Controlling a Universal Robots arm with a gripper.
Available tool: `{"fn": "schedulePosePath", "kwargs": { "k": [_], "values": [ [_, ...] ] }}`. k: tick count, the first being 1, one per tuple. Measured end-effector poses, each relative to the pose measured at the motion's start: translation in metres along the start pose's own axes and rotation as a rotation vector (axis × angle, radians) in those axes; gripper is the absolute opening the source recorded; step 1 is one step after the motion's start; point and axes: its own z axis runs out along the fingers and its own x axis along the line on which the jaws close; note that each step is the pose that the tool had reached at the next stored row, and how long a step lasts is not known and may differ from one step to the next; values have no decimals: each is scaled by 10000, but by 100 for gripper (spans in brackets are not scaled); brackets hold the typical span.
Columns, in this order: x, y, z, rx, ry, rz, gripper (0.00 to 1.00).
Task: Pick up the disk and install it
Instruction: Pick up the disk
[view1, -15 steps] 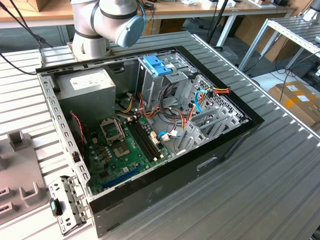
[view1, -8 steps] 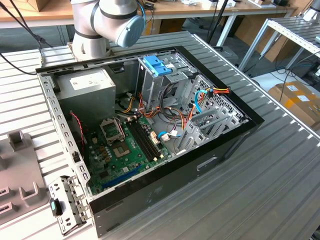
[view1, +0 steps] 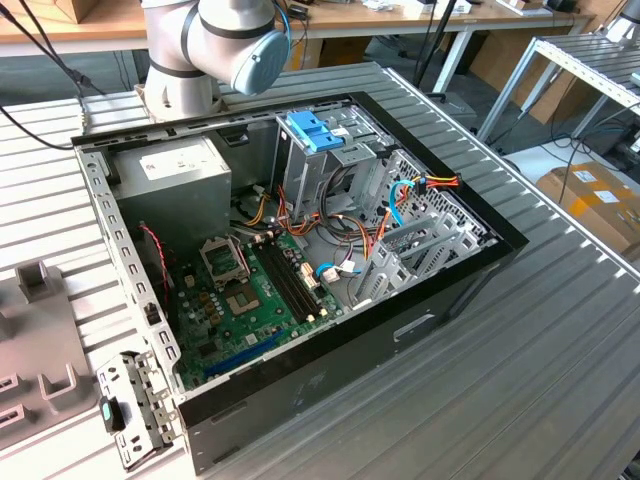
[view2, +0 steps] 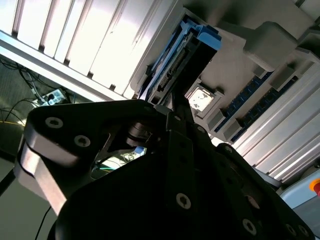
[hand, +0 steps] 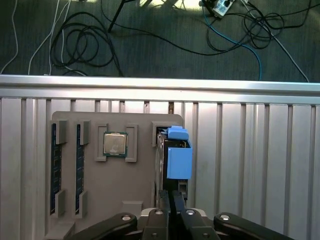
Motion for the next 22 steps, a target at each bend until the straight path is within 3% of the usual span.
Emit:
{"fn": "schedulePosePath", "kwargs": {
  "k": [2,4,9,15,22],
  "values": [
    [0,0,0,0,0,0,29],
    [0,0,1,0,0,1,29],
    [0,0,2,0,0,0,60],
    [0,1,34,1,-1,0,60],
    [-1,2,183,0,-1,0,60]
  ]
}}
